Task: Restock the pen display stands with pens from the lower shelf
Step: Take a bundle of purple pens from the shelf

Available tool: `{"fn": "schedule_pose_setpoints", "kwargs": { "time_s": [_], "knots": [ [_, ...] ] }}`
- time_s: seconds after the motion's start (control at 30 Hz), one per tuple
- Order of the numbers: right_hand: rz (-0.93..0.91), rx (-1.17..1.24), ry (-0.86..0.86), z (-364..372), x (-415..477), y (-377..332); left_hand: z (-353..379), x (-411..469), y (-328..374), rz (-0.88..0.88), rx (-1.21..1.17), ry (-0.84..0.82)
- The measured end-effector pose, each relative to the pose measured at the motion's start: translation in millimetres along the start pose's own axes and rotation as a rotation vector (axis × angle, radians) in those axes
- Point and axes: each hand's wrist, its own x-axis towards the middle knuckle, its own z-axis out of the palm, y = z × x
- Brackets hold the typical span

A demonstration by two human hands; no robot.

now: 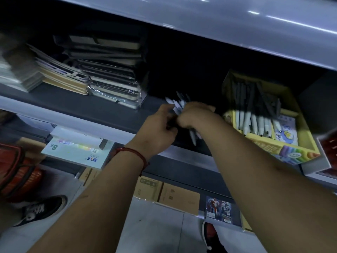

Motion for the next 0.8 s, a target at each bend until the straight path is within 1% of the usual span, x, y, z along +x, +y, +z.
{"fn": "schedule_pose_setpoints", "kwargs": {
  "time_s": [0.07, 0.13, 0.23, 0.4, 0.5, 0.53, 0.6, 0.67, 0.73, 0.8],
  "knots": [
    [-0.022, -0.034, -0.024, -6.5, 0.1, 1.9, 6.1, -0.8, 1.8, 0.008, -0.01, 0.056],
    [-0.088, -0.057, -0.027, -13.4, -2.8, 7.7, 10.9, -1.7, 2.3, 0.006, -0.012, 0.123],
    [-0.129, -0.039, -0.018, -18.8, -9.1, 15.0, 16.1, -2.1, 3.0, -0.015, 0.008, 0.168],
    [-0.145, 0.003, 0.089, -13.1, -4.6, 26.1, 19.9, 1.1, 6.3, -0.071, -0.051, 0.203],
    [-0.183, 0.076, 0.195, -7.0, -4.3, 30.6, 21.3, 7.9, 12.3, -0.15, -0.17, 0.251],
    [-0.201, 0.149, 0.235, -5.0, -4.8, 32.0, 21.8, 10.5, 15.2, -0.174, -0.25, 0.265],
    [-0.269, 0.386, 0.306, -0.3, -12.3, 32.9, 21.6, 14.4, 23.5, -0.199, -0.485, 0.225],
    [-0.419, 0.76, 0.339, 6.6, -23.8, 32.5, 22.5, 17.3, 28.5, -0.149, -0.685, 0.149],
    [-0.549, 1.043, 0.359, 14.3, -28.5, 30.9, 23.2, 15.9, 34.2, -0.056, -0.761, 0.119],
    [-0.647, 1.282, 0.35, 20.9, -31.5, 27.2, 22.5, 14.3, 37.3, 0.065, -0.744, 0.146]
  ]
}}
